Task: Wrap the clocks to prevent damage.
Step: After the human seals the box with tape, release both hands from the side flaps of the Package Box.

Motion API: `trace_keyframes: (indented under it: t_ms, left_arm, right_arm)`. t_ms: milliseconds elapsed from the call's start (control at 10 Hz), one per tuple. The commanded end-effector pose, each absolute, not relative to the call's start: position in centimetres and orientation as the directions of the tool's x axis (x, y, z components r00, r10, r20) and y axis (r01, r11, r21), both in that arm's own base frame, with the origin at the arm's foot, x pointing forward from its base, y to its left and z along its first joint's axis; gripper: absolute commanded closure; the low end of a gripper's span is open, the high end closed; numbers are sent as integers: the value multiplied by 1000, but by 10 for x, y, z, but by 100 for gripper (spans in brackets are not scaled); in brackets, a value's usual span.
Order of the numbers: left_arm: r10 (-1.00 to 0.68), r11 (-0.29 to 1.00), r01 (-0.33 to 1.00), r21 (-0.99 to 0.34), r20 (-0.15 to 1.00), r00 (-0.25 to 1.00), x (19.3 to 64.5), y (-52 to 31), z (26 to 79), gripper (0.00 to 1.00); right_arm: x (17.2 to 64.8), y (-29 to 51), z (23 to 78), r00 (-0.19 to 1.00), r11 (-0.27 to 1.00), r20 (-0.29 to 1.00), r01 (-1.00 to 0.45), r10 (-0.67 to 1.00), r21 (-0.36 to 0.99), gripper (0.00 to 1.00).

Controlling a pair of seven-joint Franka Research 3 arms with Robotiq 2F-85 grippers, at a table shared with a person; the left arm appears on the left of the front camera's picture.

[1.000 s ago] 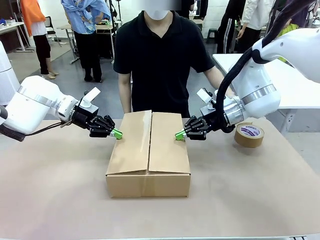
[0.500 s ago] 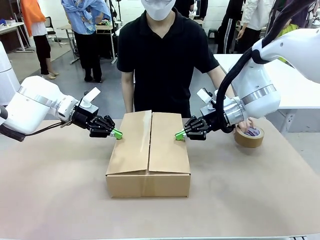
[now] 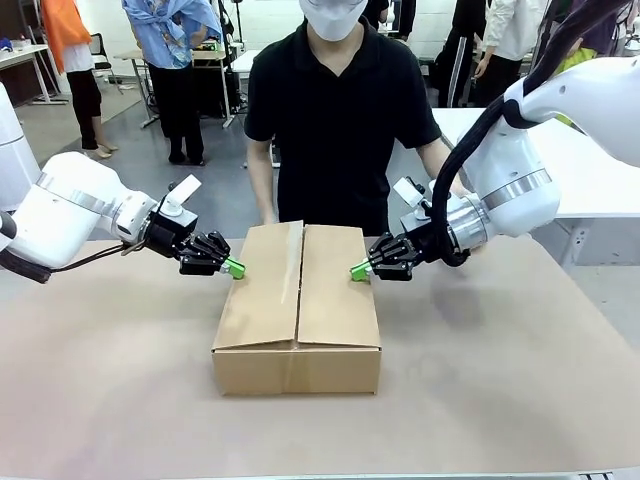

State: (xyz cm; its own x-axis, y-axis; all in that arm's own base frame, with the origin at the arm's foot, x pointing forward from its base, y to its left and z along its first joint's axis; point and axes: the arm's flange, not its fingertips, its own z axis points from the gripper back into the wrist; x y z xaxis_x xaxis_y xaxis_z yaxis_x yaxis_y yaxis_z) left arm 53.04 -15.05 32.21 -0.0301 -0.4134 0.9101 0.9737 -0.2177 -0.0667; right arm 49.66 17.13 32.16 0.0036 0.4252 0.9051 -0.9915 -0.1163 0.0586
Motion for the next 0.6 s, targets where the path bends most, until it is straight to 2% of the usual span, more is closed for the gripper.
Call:
trace_keyframes:
  t_ms: [0, 500]
  left_arm:
    - [-418, -210, 975, -68, 908, -26, 530, -150, 320, 100]
    - [-418, -210, 975, -68, 908, -26, 530, -150, 320, 100]
  right_arm:
    - [496, 173, 318, 8, -113, 902, -992, 432, 63, 99]
    - [496, 173, 318, 8, -113, 902, -992, 432, 63, 99]
